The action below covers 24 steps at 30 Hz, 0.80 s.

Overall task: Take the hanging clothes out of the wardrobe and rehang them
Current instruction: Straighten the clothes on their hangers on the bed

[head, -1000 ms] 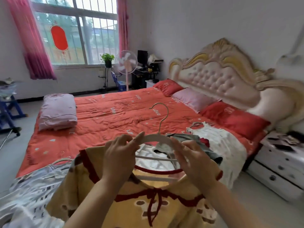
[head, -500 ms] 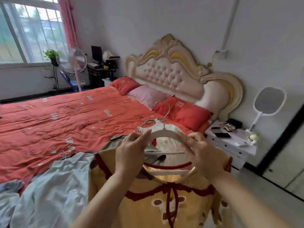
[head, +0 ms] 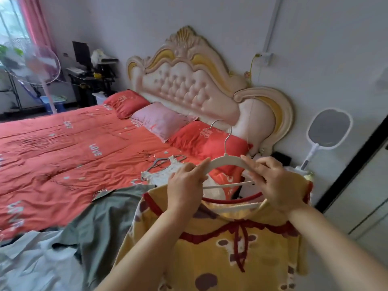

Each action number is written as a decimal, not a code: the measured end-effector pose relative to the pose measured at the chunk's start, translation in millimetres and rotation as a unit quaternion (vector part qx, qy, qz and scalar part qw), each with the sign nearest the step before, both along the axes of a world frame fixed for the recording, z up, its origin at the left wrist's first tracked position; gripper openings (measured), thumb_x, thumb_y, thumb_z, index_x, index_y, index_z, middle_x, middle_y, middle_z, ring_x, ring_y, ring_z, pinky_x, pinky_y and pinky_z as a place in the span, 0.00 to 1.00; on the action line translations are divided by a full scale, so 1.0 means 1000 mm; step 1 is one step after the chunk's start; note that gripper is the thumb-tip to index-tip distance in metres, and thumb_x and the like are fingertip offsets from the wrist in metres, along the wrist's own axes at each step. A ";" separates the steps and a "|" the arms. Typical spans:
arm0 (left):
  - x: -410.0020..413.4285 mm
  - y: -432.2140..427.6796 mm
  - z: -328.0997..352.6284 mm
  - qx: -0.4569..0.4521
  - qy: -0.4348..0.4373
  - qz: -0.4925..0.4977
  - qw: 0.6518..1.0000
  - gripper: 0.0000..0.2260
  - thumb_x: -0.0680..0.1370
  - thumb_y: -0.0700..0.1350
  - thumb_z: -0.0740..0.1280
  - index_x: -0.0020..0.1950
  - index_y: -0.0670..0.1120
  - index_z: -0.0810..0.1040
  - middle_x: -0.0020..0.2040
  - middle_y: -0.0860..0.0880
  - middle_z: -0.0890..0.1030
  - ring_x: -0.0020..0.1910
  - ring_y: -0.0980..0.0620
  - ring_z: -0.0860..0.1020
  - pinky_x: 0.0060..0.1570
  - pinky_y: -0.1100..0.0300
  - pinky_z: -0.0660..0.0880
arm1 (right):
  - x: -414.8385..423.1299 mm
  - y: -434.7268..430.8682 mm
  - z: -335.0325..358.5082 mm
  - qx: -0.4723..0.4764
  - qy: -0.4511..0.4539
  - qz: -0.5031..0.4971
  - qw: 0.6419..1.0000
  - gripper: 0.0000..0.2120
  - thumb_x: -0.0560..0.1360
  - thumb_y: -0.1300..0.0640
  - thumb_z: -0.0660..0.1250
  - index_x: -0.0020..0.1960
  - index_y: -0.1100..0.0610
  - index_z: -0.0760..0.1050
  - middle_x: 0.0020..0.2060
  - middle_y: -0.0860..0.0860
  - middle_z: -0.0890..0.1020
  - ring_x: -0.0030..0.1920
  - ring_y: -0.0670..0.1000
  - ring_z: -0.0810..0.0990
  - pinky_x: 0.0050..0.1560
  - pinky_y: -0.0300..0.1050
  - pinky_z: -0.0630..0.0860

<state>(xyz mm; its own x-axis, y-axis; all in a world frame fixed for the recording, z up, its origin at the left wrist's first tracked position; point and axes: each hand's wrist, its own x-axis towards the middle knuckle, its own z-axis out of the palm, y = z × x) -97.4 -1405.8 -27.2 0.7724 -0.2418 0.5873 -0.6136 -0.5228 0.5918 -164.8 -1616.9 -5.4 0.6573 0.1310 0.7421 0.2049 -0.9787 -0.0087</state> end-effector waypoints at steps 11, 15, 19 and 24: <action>0.139 -0.090 -0.012 0.021 0.018 0.058 0.998 0.19 0.73 0.38 0.70 0.61 0.54 0.78 0.41 0.49 0.79 0.42 0.45 0.77 0.47 0.51 0.67 | 0.158 -0.097 -0.026 0.020 0.035 0.033 0.999 0.18 0.76 0.50 0.60 0.66 0.49 0.70 0.39 0.49 0.78 0.33 0.47 0.75 0.32 0.32 0.66; 0.188 -0.119 -0.016 0.034 0.037 0.118 0.992 0.20 0.74 0.38 0.69 0.62 0.55 0.77 0.43 0.49 0.79 0.44 0.45 0.76 0.48 0.52 0.65 | 0.235 -0.131 -0.037 0.017 0.051 0.074 0.996 0.18 0.76 0.49 0.61 0.65 0.48 0.72 0.39 0.47 0.77 0.31 0.45 0.74 0.28 0.32 0.66; 0.232 -0.140 -0.018 0.020 0.031 0.163 0.986 0.19 0.71 0.36 0.69 0.59 0.53 0.80 0.38 0.49 0.78 0.37 0.44 0.77 0.39 0.48 0.73 | 0.306 -0.152 -0.035 0.022 0.037 0.135 0.990 0.18 0.74 0.50 0.63 0.64 0.48 0.74 0.37 0.47 0.78 0.29 0.41 0.69 0.30 0.24 0.62; 0.277 -0.143 -0.025 0.004 0.045 0.220 0.974 0.20 0.71 0.42 0.65 0.58 0.62 0.73 0.37 0.49 0.78 0.36 0.45 0.77 0.38 0.46 0.75 | 0.385 -0.152 -0.039 0.050 0.066 0.232 0.969 0.21 0.76 0.52 0.62 0.68 0.46 0.65 0.37 0.49 0.76 0.30 0.43 0.70 0.27 0.34 0.69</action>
<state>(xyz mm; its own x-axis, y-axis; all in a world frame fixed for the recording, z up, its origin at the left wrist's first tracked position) 179.5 -1548.9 -52.1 0.8506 0.1205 0.5118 -0.2749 -0.7278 0.6283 220.5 -1769.0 -44.2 0.6348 0.3669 0.6800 0.6135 -0.7744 -0.1549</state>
